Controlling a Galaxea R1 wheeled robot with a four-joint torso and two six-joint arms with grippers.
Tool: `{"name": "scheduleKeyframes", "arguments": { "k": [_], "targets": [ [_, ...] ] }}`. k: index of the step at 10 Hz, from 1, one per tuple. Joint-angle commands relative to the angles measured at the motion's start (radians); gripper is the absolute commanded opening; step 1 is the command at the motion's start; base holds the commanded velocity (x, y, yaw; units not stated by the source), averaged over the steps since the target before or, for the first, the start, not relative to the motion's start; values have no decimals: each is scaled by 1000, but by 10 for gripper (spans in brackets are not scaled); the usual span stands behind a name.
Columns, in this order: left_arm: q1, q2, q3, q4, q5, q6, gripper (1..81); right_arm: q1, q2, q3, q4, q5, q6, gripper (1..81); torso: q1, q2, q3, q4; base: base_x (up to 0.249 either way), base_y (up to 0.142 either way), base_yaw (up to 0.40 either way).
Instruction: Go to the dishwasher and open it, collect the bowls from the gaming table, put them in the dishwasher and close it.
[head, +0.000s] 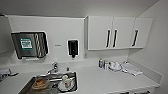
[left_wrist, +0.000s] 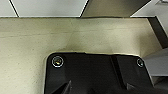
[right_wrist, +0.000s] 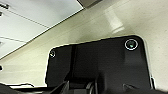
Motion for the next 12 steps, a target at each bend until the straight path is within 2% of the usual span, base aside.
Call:
{"name": "scheduleKeyframes", "arguments": {
  "k": [1,5,11,12],
  "targets": [
    [-63,-16,5,17,36,4,811,67,-27,20,47,-39,4,811,63,-98,0,0,0,0,0],
    [-63,-16,2,15,34,6,811,96,-65,52,96,-51,2,811,156,-246,1,0,0,0,0],
    [-63,-16,0,17,19,6,811,104,-76,55,95,-51,1,811,285,-454,-189,0,0,0,0],
    [-63,-17,2,17,19,4,811,110,-81,57,96,-51,1,811,309,-492,-131,0,0,0,0]
  ]
}}
